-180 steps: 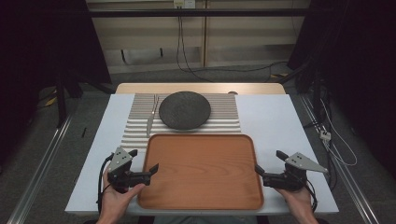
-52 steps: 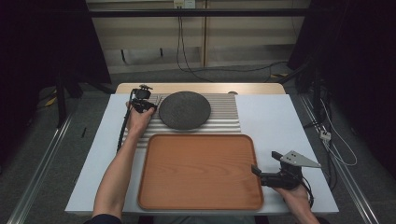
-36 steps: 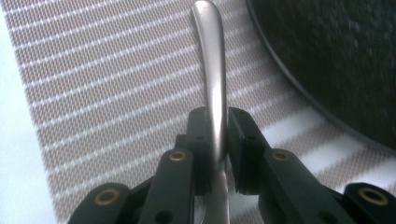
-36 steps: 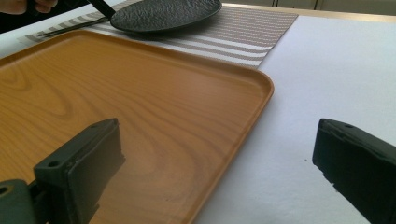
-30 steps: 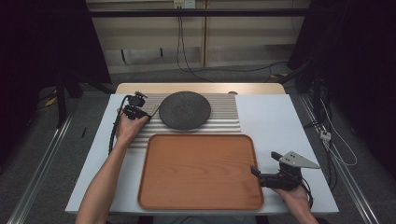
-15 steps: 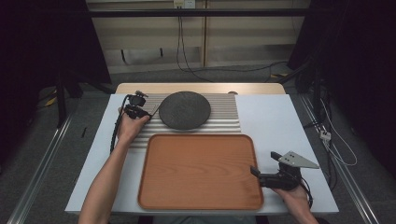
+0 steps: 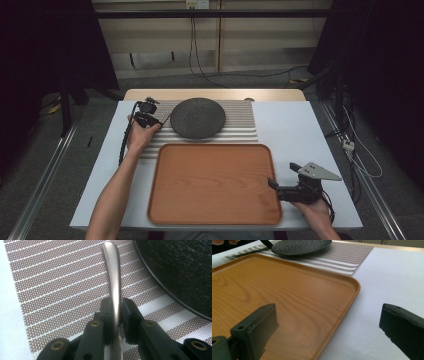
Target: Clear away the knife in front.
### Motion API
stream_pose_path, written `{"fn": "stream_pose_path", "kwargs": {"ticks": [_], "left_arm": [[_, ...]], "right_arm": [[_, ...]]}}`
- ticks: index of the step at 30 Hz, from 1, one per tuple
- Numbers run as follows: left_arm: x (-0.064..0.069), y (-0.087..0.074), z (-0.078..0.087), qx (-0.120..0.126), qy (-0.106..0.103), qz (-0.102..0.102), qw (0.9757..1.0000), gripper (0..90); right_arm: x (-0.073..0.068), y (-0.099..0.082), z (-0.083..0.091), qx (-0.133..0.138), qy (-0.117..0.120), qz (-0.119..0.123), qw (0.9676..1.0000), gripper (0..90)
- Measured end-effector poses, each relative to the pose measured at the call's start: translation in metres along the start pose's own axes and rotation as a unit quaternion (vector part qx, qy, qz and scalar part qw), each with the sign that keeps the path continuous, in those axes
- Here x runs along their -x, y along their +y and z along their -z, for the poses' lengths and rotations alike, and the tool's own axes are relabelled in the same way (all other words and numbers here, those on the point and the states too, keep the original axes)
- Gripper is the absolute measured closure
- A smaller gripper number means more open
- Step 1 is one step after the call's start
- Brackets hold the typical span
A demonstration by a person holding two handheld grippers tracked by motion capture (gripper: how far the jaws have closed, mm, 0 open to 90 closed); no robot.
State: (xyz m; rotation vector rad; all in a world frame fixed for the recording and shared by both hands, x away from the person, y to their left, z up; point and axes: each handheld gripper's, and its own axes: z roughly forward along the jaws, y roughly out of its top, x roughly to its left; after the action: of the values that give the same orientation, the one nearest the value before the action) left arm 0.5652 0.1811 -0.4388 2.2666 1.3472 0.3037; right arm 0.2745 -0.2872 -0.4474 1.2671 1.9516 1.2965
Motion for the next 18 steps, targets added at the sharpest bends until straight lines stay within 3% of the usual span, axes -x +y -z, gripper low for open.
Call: {"fn": "stream_pose_path", "kwargs": {"ticks": [10,18], "left_arm": [[0.0,0.0,0.001,-0.002,0.002,-0.002,1.0,80.0],[-0.003,-0.001,0.012,0.001,0.004,-0.005,1.0,80.0]], "right_arm": [[0.0,0.0,0.0,-0.001,-0.002,0.0,1.0,1.3],[0.0,0.0,0.0,-0.001,-0.002,0.0,1.0,1.3]]}}
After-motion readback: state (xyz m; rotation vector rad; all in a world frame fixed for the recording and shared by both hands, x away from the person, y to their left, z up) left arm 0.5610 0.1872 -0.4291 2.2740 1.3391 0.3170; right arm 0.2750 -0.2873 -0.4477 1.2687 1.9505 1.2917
